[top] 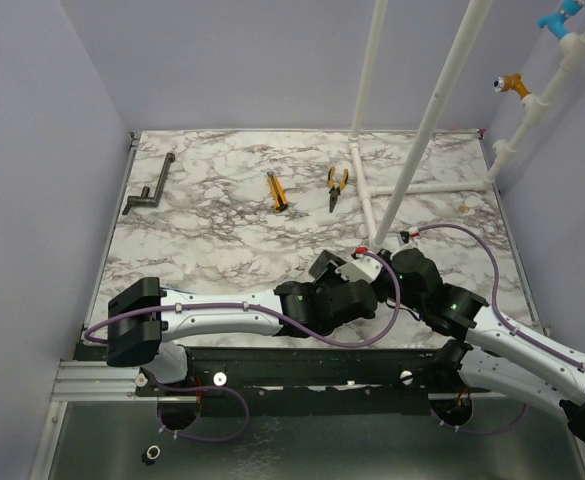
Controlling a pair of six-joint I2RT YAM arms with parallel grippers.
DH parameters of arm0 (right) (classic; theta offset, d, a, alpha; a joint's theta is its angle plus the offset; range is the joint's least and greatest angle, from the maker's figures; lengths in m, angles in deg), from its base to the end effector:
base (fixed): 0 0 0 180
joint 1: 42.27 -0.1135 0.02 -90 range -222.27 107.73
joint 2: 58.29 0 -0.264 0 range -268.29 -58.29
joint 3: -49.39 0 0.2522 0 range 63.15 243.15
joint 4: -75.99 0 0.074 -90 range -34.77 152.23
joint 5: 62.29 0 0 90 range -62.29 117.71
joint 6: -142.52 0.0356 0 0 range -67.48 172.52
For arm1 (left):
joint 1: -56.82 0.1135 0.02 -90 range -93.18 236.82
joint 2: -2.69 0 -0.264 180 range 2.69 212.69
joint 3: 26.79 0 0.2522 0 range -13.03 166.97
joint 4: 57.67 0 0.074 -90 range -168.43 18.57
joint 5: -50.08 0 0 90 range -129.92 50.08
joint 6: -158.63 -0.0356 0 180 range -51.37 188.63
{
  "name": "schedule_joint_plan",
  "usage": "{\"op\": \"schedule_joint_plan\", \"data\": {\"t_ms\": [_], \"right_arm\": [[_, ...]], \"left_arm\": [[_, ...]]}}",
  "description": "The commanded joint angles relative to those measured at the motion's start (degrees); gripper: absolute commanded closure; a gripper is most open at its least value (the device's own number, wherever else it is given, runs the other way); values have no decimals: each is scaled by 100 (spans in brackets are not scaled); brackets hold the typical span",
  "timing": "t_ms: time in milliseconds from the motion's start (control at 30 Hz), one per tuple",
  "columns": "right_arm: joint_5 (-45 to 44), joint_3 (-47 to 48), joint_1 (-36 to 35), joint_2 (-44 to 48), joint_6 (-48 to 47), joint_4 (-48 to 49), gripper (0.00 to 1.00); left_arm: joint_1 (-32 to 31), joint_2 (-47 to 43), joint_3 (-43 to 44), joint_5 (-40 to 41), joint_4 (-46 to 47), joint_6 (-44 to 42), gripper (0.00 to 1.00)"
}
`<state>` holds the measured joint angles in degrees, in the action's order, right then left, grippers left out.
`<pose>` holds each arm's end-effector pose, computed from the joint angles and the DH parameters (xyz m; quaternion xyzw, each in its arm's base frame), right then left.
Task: Take the phone out of the phone case
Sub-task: Remove the phone case from the phone.
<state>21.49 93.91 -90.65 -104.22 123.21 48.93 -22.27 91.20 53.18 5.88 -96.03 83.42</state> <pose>0.1255 0.1355 0.2448 0.1932 0.8364 0.4166 0.2991 0.0875 -0.3193 0.2678 0.3349 0.8015 -0.0001 0.4955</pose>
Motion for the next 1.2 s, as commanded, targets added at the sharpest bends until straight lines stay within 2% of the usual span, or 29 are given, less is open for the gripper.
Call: {"op": "schedule_joint_plan", "data": {"t_ms": [0, 100, 167, 633, 900, 1167], "right_arm": [[73, 130, -40, 214, 80, 123, 100], [-13, 127, -38, 281, 67, 2, 100], [-105, 119, -40, 320, 11, -85, 100], [-456, 7, -40, 397, -117, -402, 100], [-973, 73, -40, 369, -173, -1200, 100], [-1358, -158, -40, 675, 146, -1721, 100]], "left_arm": [[83, 95, 164, 295, -62, -185, 77], [86, 40, 190, 265, -40, -207, 87], [87, -11, 225, 208, -21, -254, 100], [84, -239, 297, 153, -6, -266, 100], [82, -694, 192, -288, 91, -196, 100], [79, -1355, 38, -209, 113, -125, 100]]}}
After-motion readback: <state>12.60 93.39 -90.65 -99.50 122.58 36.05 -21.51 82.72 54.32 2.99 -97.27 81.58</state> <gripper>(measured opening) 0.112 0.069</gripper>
